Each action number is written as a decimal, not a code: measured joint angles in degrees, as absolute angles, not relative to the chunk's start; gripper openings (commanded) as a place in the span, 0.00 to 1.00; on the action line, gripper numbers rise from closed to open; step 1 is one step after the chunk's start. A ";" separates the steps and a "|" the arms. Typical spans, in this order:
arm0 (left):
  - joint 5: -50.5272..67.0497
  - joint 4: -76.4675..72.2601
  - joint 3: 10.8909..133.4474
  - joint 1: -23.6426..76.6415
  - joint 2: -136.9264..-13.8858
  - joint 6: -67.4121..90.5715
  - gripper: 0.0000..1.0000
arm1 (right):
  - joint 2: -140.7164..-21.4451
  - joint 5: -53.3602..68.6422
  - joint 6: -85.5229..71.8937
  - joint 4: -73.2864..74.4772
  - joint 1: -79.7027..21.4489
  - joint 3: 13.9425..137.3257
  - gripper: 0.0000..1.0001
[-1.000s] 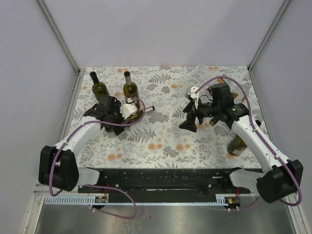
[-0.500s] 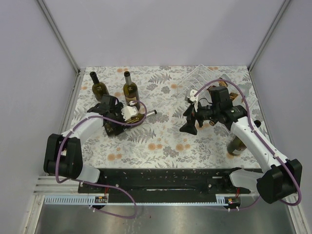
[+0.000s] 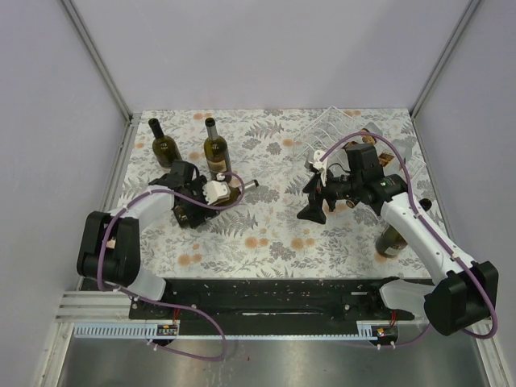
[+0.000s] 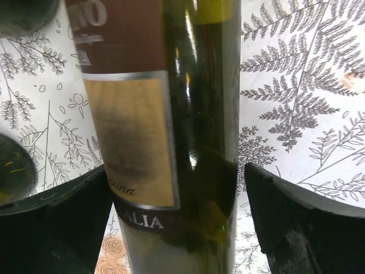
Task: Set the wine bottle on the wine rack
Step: Pick up the wine bottle from the center of the board.
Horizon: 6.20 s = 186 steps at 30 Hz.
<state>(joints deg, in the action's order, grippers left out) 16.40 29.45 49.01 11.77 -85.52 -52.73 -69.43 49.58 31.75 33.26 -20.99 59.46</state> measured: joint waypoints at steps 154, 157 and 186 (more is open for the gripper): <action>28.71 38.70 76.14 21.37 -62.04 -24.56 0.99 | -72.27 24.01 33.45 54.54 -35.68 71.57 0.00; 28.49 37.58 76.42 21.37 -62.63 -23.20 0.99 | -70.87 22.90 33.26 55.70 -34.33 72.20 0.00; 31.29 31.31 82.15 22.46 -66.02 -6.39 0.99 | -73.80 22.55 18.59 51.62 -29.34 86.78 0.00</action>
<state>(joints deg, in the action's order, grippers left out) 31.29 31.31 82.15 22.46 -66.02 -6.39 -73.80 22.55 18.59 51.62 -29.34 86.78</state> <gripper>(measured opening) 0.987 0.425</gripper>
